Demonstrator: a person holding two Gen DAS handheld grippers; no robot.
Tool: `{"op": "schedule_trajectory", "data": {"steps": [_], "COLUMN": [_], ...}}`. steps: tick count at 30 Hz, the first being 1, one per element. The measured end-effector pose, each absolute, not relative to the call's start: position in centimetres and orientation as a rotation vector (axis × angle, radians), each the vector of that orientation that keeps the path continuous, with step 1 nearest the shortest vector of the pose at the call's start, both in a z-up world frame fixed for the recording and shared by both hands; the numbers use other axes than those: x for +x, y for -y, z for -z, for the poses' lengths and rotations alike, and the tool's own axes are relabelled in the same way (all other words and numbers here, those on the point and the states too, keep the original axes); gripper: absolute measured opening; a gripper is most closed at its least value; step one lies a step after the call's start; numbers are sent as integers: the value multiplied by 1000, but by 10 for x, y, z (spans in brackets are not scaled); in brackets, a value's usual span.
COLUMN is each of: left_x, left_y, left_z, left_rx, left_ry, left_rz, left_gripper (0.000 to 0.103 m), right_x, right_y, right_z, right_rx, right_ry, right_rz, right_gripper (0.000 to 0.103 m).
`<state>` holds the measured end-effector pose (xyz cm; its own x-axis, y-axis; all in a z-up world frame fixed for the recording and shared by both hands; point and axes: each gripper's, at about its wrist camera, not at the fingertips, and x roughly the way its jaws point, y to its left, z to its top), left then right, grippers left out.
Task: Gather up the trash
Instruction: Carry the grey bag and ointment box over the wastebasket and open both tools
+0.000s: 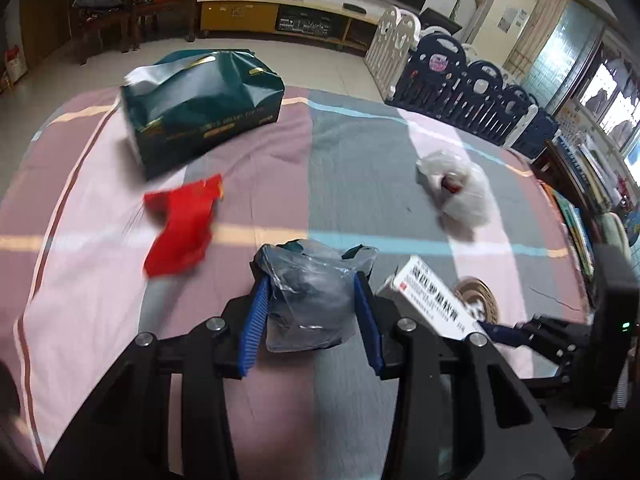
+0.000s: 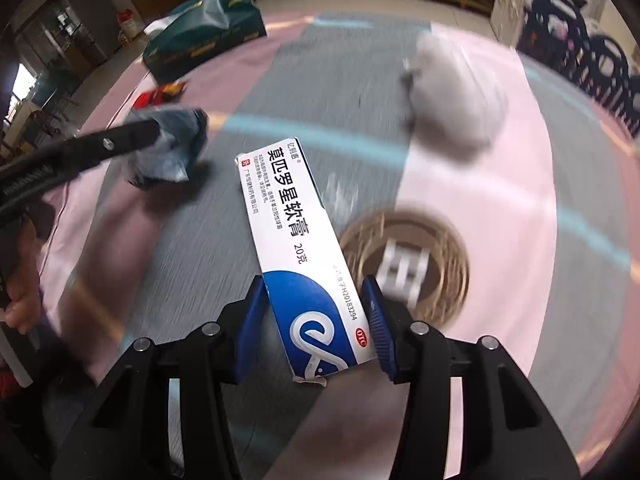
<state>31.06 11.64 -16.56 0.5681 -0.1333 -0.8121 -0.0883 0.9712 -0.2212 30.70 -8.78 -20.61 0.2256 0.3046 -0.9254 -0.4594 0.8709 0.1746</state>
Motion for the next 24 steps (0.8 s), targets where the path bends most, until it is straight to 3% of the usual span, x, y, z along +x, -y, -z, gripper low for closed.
{"op": "schedule_trajectory", "data": {"steps": [5, 6, 8, 11, 19, 24], "left_x": [244, 233, 214, 193, 144, 120], "left_y": [-117, -116, -112, -103, -33, 41], "left_z": [147, 144, 133, 114, 80, 84], "left_rx": [-338, -350, -339, -289, -245, -178], "left_ry": [-912, -905, -891, -864, -831, -890], "left_rz": [17, 16, 4, -16, 157, 355], "left_gripper": [43, 43, 43, 43, 43, 43], "right_x": [267, 265, 262, 249, 143, 76], "right_y": [73, 72, 73, 93, 212, 285], "right_z": [212, 213, 211, 188, 88, 66], "right_rx": [-288, -282, -226, -98, 24, 52], "right_ry": [-1199, -1192, -1179, -1137, -906, -886], "right_rz": [-488, -469, -466, -440, -314, -206], "right_gripper": [61, 61, 47, 41, 41, 41]}}
